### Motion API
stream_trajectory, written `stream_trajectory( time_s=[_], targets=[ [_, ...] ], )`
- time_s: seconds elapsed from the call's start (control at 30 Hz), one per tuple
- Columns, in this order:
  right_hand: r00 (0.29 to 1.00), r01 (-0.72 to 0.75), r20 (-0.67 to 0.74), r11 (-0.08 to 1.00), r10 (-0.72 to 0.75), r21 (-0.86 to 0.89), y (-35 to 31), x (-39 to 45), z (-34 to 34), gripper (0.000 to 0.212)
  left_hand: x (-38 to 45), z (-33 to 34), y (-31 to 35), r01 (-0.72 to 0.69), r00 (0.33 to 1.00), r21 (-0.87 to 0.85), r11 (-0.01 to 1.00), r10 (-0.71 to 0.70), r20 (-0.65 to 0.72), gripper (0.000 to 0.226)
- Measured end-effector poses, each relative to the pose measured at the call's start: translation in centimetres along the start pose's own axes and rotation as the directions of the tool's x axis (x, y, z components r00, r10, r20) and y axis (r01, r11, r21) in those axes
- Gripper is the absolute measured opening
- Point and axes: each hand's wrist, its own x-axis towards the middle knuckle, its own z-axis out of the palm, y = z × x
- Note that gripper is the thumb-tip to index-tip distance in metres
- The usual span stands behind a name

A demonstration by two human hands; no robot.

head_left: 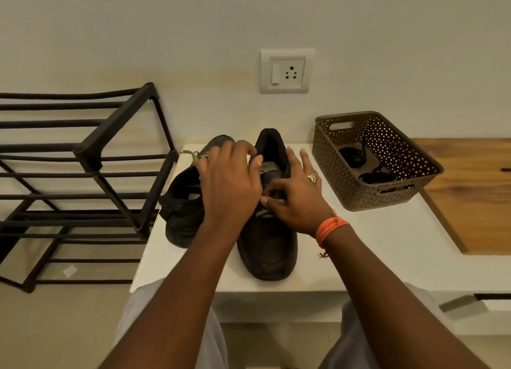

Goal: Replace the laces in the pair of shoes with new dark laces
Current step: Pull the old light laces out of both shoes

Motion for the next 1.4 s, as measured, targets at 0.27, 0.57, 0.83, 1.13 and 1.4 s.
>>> stream_trajectory(
  time_s=[0.27, 0.57, 0.83, 1.13, 1.4],
  targets=[
    [0.974, -0.058, -0.227, 0.986, 0.022, -0.154, 0.4, -0.6, -1.6, 0.012, 0.5, 0.9, -0.9, 0.151, 0.957, -0.066, 0.986, -0.129, 0.259, 0.035],
    [0.984, 0.056, -0.163, 0.991, -0.076, -0.122, -0.3, -1.0, -0.1, 0.021, -0.1, 0.8, -0.9, 0.325, 0.919, -0.229, 0.918, -0.249, 0.306, 0.035],
    [0.728, -0.215, -0.671, 0.976, 0.143, -0.025, 2.0, 0.4, -2.5, 0.013, 0.2, 0.7, -0.7, 0.379, 0.911, -0.223, 0.898, -0.321, 0.257, 0.039],
    [0.998, 0.057, -0.01, 0.974, -0.061, -0.22, -0.7, 0.7, 0.8, 0.048, -0.7, 0.6, -1.0, 0.279, 0.948, -0.19, 0.941, -0.238, 0.21, 0.036],
    [0.894, -0.086, -0.445, 0.995, 0.054, -0.051, 1.5, 0.7, -0.6, 0.021, -0.7, 1.4, -0.7, 0.291, 0.921, -0.14, 0.946, -0.238, 0.307, 0.028]
  ],
)
